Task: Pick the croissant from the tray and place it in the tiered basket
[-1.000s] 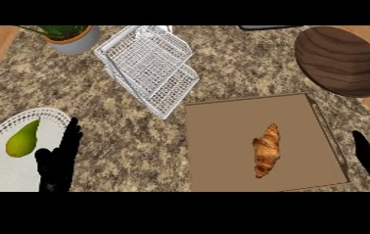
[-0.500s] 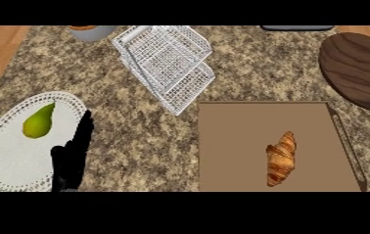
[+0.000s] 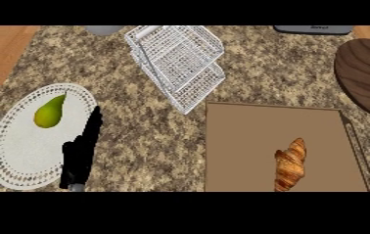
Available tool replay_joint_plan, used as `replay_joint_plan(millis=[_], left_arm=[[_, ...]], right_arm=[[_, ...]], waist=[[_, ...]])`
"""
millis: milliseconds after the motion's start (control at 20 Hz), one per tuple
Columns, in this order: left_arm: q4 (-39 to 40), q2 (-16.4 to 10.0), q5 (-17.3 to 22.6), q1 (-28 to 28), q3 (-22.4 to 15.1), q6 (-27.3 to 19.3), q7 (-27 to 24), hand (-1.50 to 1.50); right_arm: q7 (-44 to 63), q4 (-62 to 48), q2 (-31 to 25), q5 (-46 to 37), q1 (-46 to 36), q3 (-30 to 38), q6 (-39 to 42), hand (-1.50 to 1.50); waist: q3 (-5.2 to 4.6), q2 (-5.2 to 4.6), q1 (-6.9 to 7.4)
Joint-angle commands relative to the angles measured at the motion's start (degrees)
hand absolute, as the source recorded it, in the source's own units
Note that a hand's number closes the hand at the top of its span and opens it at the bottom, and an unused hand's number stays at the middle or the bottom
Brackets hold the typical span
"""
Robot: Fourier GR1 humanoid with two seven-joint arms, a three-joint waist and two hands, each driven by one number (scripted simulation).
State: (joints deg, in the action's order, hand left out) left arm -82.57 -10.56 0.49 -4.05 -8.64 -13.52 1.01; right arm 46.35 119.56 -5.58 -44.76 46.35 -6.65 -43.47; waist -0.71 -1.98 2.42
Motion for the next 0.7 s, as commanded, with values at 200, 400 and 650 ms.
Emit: replay_joint_plan(millis=[200, 400, 650], left_arm=[[1.0, 2.1, -1.2, 1.4, -2.5, -0.2, 1.8, 0.0], [0.6, 2.1, -1.0, 1.7, -1.6, -0.7, 2.3, 0.0], [0.6, 1.6, -1.8, 0.6, -1.7, -1.1, 2.2, 0.0]], right_arm=[[21.2, 6.6, 5.5, -21.4, -5.3, -1.6, 17.2, -1.5], [30.6, 5.8, 5.5, -26.2, -9.7, -4.1, 27.1, -1.5], [38.7, 6.8, 5.6, -28.4, -17.0, -6.3, 35.5, -1.5]], waist=[[0.2, 0.11, 1.31], [0.34, 0.44, 1.25], [0.43, 0.95, 0.7]])
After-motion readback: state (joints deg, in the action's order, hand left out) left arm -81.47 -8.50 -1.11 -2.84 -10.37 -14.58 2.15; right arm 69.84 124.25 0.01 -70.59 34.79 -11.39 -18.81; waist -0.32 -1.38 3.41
